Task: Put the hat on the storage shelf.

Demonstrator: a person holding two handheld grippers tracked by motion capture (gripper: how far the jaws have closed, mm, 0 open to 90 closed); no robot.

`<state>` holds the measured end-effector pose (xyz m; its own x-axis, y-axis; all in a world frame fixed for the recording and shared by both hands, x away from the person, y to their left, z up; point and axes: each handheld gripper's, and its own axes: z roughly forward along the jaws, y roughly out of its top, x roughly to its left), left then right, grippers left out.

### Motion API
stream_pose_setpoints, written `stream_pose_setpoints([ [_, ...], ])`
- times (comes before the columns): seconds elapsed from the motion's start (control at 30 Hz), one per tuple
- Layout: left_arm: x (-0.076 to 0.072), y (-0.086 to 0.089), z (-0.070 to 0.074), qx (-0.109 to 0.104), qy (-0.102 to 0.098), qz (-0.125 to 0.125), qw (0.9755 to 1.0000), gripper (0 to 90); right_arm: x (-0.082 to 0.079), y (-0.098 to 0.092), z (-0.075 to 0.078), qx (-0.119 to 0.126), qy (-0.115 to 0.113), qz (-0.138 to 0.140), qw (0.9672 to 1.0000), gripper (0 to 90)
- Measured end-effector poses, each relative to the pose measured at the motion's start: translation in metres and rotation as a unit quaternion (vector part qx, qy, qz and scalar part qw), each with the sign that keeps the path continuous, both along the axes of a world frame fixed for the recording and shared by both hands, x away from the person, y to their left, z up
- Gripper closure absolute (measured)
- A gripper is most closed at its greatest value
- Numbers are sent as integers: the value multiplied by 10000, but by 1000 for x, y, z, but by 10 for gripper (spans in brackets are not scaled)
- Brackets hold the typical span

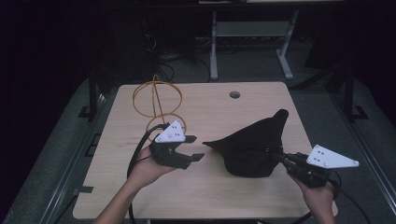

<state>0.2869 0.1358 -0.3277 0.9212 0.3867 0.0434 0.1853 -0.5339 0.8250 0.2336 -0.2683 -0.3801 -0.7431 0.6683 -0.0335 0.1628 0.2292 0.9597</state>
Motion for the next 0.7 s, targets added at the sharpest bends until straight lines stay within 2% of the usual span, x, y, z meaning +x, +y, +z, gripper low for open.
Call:
stream_pose_setpoints([
  [0.3,-5,17,-12,-25,17,149,9999,379,5,4,18,-101,-108,48,9999,880],
  [0.33,-6,20,-16,-18,25,188,9998,375,8,5,22,-113,-173,77,9998,880],
  [0.7,-12,37,-35,-125,117,372,9992,356,19,10,34,2,-125,169,9998,881],
])
